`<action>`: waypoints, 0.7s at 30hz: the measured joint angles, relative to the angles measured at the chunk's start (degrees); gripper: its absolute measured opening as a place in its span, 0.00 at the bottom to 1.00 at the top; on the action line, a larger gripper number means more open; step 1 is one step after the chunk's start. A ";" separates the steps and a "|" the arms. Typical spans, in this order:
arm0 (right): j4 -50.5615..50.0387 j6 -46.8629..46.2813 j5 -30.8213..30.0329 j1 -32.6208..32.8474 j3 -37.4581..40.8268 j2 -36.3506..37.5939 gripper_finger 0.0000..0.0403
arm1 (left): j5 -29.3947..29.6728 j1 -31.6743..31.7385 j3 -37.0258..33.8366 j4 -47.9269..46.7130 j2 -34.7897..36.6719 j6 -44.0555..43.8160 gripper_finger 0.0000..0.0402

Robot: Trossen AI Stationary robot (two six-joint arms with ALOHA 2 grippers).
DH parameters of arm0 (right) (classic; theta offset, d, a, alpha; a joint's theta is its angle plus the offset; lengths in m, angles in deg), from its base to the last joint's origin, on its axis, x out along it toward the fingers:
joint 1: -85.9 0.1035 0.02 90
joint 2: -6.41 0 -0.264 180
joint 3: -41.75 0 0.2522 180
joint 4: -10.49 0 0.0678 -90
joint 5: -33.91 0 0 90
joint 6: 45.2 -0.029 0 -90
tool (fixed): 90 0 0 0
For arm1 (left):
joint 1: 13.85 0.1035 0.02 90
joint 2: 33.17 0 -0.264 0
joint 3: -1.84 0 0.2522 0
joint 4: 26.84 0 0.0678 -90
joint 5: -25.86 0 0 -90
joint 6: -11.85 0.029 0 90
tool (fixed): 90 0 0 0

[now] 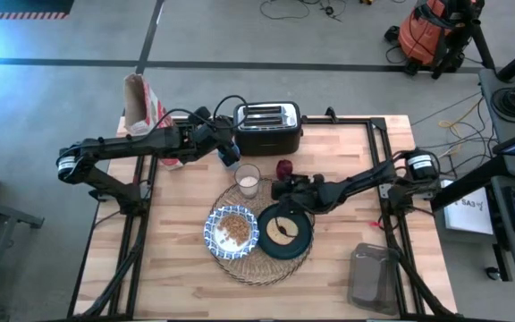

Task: Arrange a breakfast setting
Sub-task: Put the red apple on the brown mat

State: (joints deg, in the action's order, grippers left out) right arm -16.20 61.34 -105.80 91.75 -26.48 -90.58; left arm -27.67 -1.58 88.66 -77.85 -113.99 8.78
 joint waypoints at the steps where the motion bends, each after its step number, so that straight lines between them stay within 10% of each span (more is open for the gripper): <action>1: 0.01 0.00 0.02 0.47 -0.75 -0.30 0.21 | 0.00 0.00 0.00 0.00 0.00 0.00 0.35; 21: 1.05 -0.24 0.85 5.67 -7.09 -6.30 0.21 | -0.02 0.00 0.00 -0.16 0.00 0.11 0.35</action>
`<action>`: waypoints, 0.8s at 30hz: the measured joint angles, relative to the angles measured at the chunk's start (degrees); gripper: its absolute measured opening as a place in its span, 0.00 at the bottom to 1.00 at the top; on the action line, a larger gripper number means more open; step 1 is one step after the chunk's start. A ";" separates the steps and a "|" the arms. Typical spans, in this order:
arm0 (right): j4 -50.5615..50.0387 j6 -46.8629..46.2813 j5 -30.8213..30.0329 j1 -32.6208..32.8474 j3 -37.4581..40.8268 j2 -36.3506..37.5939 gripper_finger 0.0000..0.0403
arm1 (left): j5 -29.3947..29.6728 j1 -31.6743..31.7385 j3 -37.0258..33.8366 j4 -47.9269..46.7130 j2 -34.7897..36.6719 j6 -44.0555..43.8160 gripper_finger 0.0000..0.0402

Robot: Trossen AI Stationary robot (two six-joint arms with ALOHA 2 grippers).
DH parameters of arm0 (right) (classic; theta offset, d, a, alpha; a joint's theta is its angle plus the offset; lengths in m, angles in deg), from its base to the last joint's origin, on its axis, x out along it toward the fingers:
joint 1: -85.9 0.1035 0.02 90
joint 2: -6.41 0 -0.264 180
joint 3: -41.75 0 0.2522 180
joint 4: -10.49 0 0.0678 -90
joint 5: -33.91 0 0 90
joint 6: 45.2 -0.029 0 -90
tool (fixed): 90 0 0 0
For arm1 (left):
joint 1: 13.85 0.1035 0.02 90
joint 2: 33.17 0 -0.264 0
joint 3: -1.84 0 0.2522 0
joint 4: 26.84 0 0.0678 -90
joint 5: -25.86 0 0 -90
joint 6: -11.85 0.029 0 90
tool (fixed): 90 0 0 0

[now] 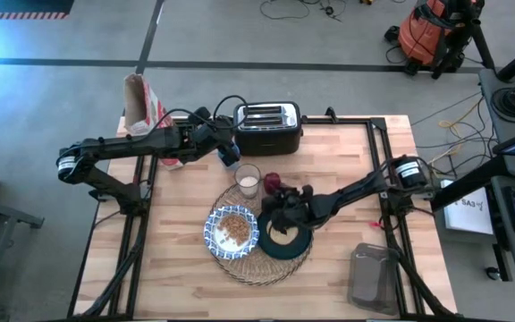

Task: Arrange a breakfast setting
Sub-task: Put the red apple on the brown mat

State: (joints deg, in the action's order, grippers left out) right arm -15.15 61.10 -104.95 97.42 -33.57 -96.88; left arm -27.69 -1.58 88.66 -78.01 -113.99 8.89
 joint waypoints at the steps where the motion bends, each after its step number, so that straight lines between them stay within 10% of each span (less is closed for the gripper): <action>1: 0.12 -0.01 -0.02 0.09 0.00 -0.25 0.21 | 0.00 0.00 0.00 -0.01 0.00 0.02 0.35; 24: 0.26 -9.75 1.71 0.86 0.00 -0.56 0.27 | 0.01 -0.01 0.00 0.10 0.00 0.31 0.35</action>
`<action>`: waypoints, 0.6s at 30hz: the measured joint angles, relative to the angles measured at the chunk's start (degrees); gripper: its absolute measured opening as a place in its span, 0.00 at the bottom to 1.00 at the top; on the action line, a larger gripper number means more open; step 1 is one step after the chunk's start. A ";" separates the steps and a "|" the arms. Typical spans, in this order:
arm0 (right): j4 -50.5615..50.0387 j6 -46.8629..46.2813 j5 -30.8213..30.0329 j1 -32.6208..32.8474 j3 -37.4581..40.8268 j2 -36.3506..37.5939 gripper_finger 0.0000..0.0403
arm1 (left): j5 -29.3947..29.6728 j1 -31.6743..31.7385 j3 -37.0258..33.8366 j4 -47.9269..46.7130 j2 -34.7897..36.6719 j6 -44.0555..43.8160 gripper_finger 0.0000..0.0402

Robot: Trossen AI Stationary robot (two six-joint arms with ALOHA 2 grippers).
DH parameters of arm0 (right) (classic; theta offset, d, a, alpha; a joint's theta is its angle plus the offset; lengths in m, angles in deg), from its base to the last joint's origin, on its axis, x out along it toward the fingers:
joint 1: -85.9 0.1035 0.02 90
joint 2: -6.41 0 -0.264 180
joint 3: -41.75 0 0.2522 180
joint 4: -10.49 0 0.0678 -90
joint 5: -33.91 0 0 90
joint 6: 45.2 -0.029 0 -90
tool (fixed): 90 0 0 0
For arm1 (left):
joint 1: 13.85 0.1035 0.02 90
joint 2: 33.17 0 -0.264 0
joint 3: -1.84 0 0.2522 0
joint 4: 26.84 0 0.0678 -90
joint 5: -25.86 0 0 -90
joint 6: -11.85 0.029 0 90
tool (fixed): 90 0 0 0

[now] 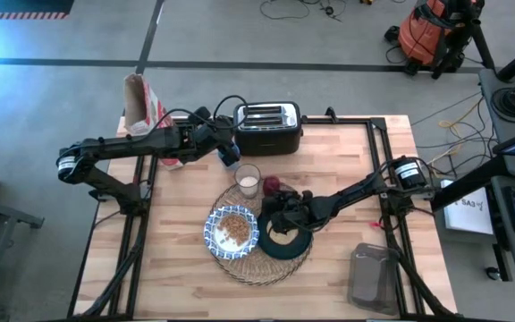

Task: Arrange a breakfast setting
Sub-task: Put the red apple on the brown mat, then move the iridescent spoon to the middle left of the table

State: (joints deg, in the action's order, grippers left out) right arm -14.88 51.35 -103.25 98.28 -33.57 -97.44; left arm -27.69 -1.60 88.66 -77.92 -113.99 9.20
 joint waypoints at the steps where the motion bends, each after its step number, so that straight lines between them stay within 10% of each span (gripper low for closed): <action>1: 0.14 0.00 -0.83 0.00 0.00 0.00 0.27 | -0.01 0.01 0.00 0.00 0.00 0.00 0.35; 18: 0.69 -1.45 -1.96 0.13 -1.00 0.19 0.37 | -0.01 0.00 0.00 -0.02 0.00 0.02 0.35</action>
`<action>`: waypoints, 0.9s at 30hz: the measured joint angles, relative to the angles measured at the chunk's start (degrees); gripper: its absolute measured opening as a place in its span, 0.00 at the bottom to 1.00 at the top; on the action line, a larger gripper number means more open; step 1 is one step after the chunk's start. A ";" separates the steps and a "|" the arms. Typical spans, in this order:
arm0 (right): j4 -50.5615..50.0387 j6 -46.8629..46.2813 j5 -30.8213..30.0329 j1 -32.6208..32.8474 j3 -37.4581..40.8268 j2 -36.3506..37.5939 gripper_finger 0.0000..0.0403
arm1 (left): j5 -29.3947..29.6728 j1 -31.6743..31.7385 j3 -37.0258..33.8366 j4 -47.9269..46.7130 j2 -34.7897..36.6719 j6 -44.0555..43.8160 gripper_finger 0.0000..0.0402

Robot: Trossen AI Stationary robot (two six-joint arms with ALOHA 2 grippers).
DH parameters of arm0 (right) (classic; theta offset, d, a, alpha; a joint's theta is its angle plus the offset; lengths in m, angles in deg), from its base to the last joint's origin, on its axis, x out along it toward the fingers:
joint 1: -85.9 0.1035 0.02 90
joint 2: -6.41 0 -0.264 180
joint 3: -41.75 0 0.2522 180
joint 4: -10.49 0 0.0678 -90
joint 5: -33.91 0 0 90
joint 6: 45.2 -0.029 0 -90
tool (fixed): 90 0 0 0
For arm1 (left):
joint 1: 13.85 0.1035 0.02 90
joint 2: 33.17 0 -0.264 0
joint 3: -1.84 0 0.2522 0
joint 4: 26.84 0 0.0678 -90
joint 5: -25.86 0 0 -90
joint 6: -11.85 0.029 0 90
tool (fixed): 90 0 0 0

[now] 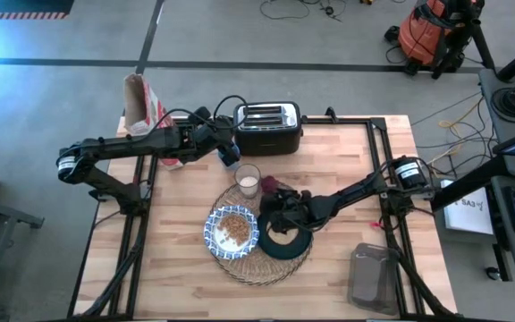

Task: Arrange a breakfast setting
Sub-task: Move the iridescent spoon to the middle left of the table

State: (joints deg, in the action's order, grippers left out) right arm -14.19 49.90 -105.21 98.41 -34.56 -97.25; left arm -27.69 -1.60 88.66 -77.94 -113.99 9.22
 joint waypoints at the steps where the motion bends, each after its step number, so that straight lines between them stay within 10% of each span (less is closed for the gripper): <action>1: 0.01 -0.89 -0.21 0.00 -0.36 0.04 0.38 | 0.00 0.02 0.00 0.00 0.00 0.00 0.35; 16: -17.14 -38.95 -10.79 -0.04 -11.35 1.55 0.40 | -0.11 0.02 0.00 -2.31 0.00 -1.34 0.35; 27: -40.52 -78.18 9.34 -2.50 -14.74 6.80 0.40 | -4.22 0.17 -0.02 -5.82 0.00 -9.15 0.35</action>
State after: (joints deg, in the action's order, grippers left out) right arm -54.71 -28.28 -95.87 95.91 -49.30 -90.45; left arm -31.91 -1.43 88.64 -83.76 -113.99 0.07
